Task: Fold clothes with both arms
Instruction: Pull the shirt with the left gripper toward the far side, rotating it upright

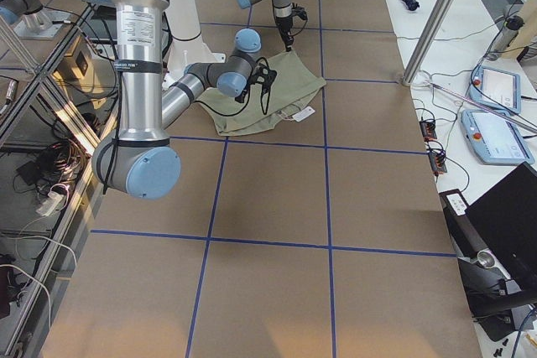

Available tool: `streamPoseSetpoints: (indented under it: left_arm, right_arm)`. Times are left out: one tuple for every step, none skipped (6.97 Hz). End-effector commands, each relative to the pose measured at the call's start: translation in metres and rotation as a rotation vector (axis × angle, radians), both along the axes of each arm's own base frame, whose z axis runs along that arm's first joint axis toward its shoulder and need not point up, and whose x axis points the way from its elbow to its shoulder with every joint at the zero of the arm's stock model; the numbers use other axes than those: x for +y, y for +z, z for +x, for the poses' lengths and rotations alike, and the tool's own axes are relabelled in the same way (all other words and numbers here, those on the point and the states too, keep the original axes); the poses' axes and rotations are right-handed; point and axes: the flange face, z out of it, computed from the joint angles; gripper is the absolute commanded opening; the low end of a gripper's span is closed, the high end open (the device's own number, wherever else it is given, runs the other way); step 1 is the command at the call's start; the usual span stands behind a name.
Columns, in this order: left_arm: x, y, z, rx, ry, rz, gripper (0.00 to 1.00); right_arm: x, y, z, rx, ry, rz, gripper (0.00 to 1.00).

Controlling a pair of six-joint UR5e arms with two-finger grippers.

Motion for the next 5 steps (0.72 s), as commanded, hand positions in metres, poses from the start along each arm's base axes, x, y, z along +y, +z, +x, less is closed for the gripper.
streamPoseSetpoints:
  left_arm:
    - [-0.082,0.002,-0.03,-0.044,-0.04,0.096,0.0]
    - [-0.121,0.018,-0.049,-0.065,-0.055,0.149,0.0]
    - [-0.157,0.03,-0.059,-0.087,-0.059,0.195,0.0]
    - [-0.186,0.028,-0.046,-0.082,-0.063,0.252,0.0]
    - [-0.215,0.015,-0.022,-0.054,-0.09,0.317,0.0]
  right_arm:
    - [-0.003,-0.004,0.0,-0.008,0.007,0.006,1.0]
    - [-0.003,-0.006,-0.001,-0.012,0.005,0.008,1.0]
    - [-0.002,-0.005,-0.001,-0.011,0.004,0.008,1.0]
    - [-0.003,-0.008,-0.002,-0.015,0.006,0.01,1.0]
    - [-0.004,-0.009,-0.004,-0.017,0.006,0.011,1.0]
